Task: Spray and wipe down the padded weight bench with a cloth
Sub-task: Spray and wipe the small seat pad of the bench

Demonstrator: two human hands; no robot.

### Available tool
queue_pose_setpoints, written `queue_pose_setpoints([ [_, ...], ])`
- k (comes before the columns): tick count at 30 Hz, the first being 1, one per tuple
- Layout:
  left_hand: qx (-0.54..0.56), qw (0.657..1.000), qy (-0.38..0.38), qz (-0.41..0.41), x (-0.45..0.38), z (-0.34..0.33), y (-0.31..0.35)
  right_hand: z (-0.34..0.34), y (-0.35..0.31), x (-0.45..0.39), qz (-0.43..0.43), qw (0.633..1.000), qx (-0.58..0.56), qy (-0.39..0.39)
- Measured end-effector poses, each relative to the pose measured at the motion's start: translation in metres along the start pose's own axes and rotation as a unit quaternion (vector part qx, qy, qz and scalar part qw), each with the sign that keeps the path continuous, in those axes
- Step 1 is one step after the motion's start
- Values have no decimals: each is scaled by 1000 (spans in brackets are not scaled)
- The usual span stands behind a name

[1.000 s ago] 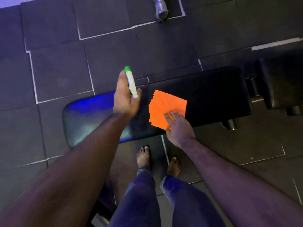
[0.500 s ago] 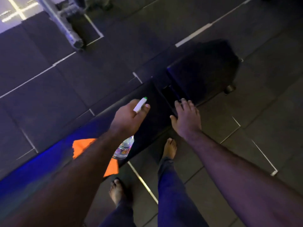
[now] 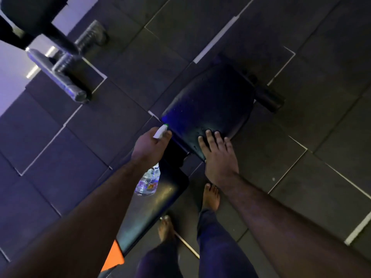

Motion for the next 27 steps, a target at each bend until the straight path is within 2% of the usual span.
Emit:
queue_pose_setpoints([
  [9, -59, 998, -12, 20, -37, -17, 24, -6, 10, 4, 4, 998, -45, 44],
  [15, -57, 998, -22, -27, -72, -23, 67, -1, 27, 8, 8, 996, -59, 68],
  [21, -110, 987, -56, -101, -97, -42, 130, 7, 37, 9, -42, 992, -85, 80],
  [27, -160, 967, -69, -188, -105, -70, 198, 5, 33, 9, -56, 990, -104, 76],
])
Point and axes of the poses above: each hand's wrist, its own x-axis away from the middle knuckle, its own z-axis out of the back of the hand, y = z × x, the point moved 4 cm from there along -x, towards the middle knuckle, and after that the axes turned 13 degrees about y, right-handed, at the moved point
